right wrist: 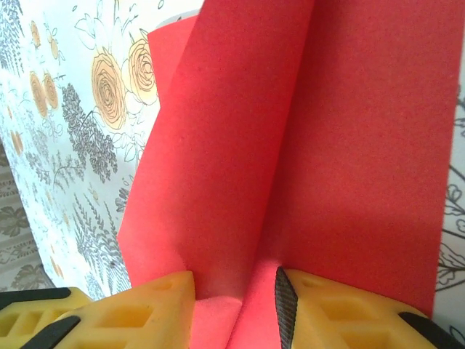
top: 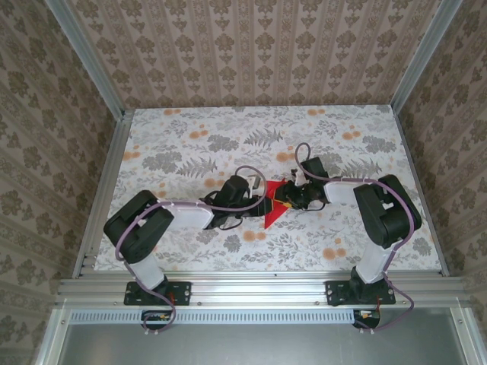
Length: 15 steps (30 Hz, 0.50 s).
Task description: Fold a paper plane with a square sheet of paper (pick it up from the middle)
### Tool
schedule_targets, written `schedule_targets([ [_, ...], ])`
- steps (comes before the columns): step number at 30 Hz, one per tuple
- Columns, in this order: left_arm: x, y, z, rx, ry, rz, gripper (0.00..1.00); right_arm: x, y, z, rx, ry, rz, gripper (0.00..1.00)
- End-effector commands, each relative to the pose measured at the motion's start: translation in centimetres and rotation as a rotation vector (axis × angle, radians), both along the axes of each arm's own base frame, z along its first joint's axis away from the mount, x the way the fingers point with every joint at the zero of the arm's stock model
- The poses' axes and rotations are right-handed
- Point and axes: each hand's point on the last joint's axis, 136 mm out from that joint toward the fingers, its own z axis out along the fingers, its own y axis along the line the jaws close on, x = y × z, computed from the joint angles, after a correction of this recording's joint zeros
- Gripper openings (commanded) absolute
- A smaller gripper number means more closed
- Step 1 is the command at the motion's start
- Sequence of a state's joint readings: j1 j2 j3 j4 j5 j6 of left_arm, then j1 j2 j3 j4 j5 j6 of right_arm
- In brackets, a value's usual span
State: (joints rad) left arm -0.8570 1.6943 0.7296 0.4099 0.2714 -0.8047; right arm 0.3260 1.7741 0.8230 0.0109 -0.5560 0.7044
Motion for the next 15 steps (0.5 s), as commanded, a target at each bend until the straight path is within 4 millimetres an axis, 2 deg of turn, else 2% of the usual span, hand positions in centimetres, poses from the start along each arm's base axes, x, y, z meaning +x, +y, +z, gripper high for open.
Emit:
schedule_targets([
  [1,0.6,2.1,-0.6,0.051,-0.002,0.086,0.39,-3.1,-3.3,-5.8,-0.24,0.142,-0.021,0.38],
  [7,1.1,4.0,-1.3,0.08,0.008,0.184,0.36,-3.5,-3.7,-6.4,-0.333,0.158,-0.013,0.4],
  [15,0.9,3.9,-1.4,0.065,0.021,0.183,0.35,-3.9,-4.4,-7.0,-0.448,0.192,-0.021,0.43],
])
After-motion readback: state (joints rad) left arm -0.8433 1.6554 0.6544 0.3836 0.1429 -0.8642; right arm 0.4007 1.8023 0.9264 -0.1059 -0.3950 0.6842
